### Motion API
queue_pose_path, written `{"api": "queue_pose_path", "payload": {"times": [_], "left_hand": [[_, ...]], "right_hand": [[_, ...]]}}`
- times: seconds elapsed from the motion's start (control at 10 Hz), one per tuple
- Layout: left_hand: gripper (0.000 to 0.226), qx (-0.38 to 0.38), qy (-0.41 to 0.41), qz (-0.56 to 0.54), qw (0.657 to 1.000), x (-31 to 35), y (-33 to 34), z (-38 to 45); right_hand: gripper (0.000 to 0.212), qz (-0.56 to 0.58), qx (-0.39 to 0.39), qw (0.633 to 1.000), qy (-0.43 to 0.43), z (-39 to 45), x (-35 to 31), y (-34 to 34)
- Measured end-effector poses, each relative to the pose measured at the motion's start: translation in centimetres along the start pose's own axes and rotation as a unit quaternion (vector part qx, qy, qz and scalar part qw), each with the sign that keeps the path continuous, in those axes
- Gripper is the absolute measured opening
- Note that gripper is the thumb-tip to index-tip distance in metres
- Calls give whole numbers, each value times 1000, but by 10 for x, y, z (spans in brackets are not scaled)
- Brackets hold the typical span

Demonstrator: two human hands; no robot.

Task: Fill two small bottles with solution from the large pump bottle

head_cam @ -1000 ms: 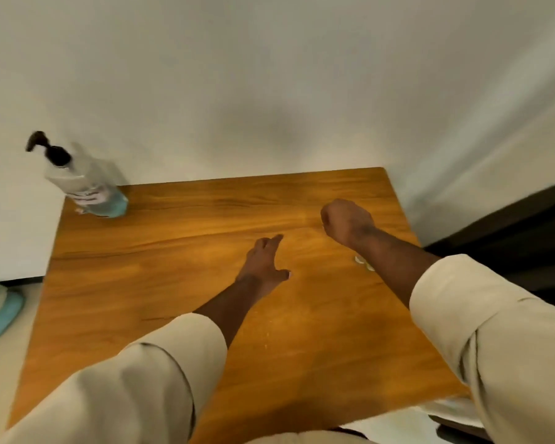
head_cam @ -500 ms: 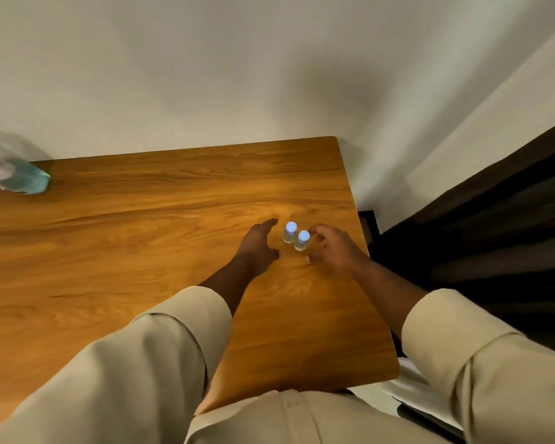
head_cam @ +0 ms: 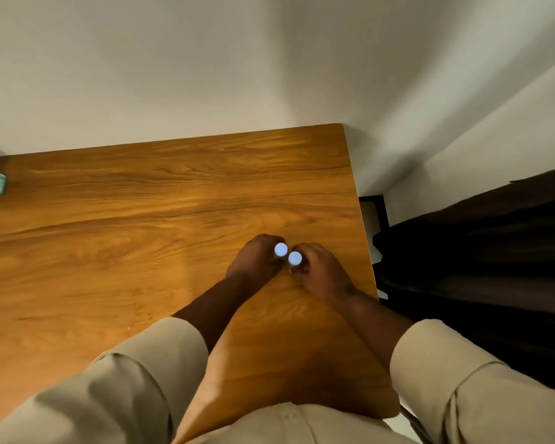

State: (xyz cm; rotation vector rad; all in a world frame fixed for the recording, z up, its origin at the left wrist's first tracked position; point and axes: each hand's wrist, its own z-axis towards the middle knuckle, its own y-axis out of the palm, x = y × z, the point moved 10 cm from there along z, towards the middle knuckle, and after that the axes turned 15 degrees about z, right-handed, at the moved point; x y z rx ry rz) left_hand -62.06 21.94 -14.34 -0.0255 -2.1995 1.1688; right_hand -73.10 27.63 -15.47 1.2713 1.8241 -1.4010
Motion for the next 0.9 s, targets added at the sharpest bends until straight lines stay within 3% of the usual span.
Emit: {"api": "queue_pose_path", "payload": {"times": [0.2, 0.5, 0.6, 0.8, 0.9], "left_hand": [[33, 66, -12, -15, 998, 2, -40, 55], [26, 118, -11, 8, 993, 43, -106, 199], [20, 113, -20, 16, 993, 46, -105, 217], [18, 124, -21, 0, 992, 39, -95, 227], [35, 114, -65, 33, 991, 20, -82, 221]], "right_hand": [[40, 27, 82, 996, -29, 52, -13, -62], [30, -15, 161, 984, -78, 190, -42, -160], [19, -29, 142, 987, -70, 206, -35, -160], [32, -12, 150, 987, -60, 212, -23, -154], [34, -21, 169, 985, -3, 208, -4, -155]]}}
